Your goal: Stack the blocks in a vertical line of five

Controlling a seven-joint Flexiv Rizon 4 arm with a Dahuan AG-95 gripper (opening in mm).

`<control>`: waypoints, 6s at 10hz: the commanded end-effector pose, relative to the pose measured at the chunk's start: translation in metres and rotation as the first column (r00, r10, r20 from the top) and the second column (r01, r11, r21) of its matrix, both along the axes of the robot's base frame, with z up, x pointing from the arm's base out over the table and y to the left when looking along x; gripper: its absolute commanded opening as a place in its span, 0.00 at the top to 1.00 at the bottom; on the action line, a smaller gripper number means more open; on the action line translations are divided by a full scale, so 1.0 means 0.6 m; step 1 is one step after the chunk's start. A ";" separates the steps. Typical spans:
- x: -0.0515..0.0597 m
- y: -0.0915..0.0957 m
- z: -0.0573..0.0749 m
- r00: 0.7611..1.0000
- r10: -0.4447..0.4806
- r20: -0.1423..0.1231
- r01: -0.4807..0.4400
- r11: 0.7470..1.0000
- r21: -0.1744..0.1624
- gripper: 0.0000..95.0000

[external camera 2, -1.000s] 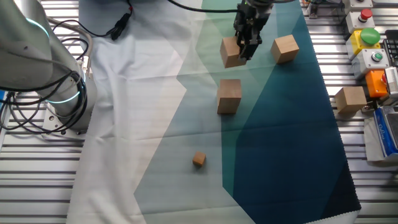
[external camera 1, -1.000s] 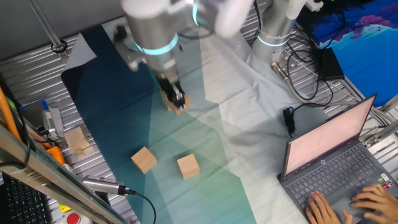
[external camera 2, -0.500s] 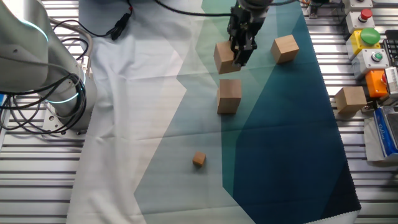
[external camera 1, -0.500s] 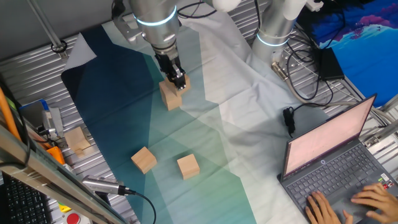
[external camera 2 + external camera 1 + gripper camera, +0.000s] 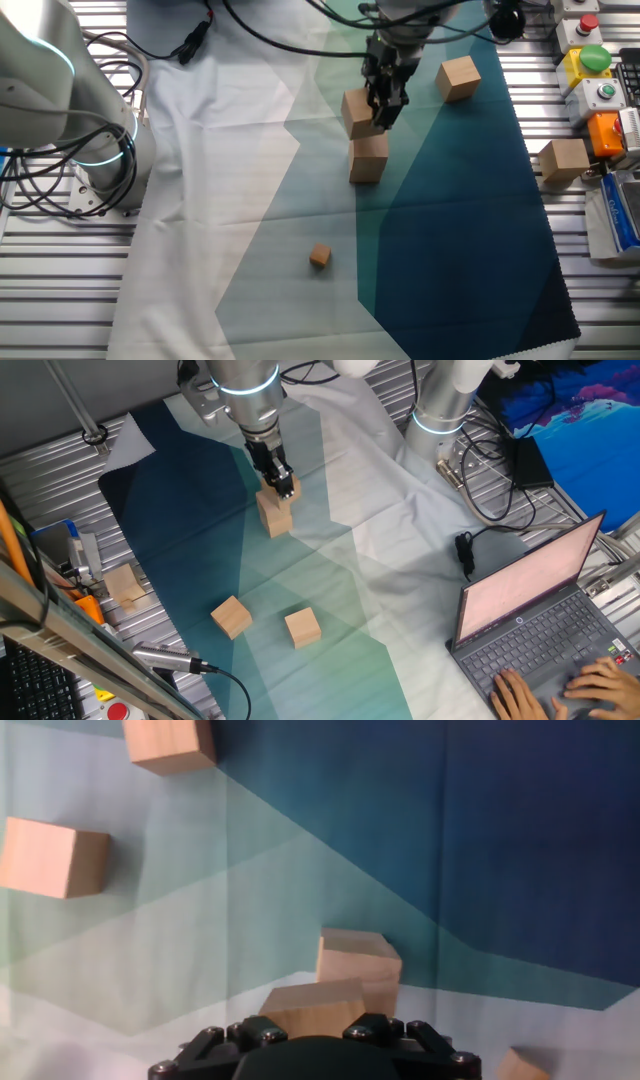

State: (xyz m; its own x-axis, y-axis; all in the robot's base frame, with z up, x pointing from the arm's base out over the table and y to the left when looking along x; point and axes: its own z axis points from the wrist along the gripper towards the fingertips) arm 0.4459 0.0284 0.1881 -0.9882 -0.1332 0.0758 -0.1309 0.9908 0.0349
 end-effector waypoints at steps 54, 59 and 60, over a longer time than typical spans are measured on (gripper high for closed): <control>0.025 -0.043 -0.042 0.963 -0.229 0.139 0.229 0.973 0.018 1.00; 0.020 -0.043 -0.044 0.963 -0.228 0.141 0.227 0.974 0.020 1.00; 0.019 -0.043 -0.043 0.964 -0.226 0.141 0.225 0.974 0.021 1.00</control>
State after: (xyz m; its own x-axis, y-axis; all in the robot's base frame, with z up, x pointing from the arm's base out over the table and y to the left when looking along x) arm 0.4576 0.0028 0.1625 -0.9931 0.0953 -0.0680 0.0930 0.9950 0.0359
